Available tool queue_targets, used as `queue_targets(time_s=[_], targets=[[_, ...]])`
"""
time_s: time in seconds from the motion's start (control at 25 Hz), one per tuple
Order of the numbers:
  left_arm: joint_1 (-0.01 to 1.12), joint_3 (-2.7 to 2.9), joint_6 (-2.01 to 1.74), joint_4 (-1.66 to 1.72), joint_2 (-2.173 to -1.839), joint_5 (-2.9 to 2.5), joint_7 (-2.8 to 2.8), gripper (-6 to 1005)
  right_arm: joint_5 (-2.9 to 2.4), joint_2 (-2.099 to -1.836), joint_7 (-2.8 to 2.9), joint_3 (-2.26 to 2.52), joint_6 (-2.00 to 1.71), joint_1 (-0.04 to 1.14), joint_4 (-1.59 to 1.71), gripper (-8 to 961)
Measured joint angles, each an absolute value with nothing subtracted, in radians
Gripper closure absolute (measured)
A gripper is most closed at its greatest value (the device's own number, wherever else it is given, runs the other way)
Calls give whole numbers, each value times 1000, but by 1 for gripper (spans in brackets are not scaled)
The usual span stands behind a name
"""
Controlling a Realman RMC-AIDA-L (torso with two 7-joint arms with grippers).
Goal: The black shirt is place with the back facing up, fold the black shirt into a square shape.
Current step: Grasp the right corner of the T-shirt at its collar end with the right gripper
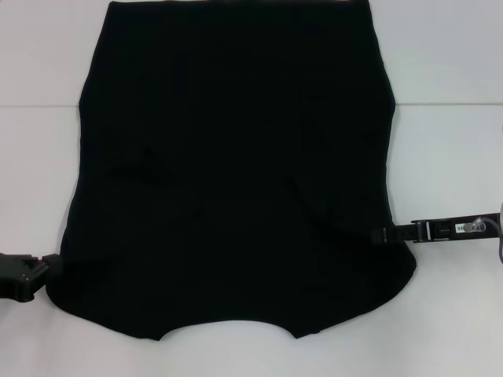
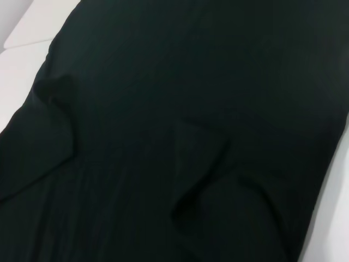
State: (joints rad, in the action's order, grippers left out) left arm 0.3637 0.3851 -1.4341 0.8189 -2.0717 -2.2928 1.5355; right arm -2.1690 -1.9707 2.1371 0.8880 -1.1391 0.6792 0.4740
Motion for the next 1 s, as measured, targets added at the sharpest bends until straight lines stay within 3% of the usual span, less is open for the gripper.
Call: queue_targets(time_s=[0.32,1.0], targets=[[364,385,-1434,819,-2071,-2294,1535,991,-2167,-1970,2137,884,-1176,683,465,216],[365,385,-1434,818,-2071,-2298,1535,991,-2161,-1941,2147,851,-1364,670,468,226]])
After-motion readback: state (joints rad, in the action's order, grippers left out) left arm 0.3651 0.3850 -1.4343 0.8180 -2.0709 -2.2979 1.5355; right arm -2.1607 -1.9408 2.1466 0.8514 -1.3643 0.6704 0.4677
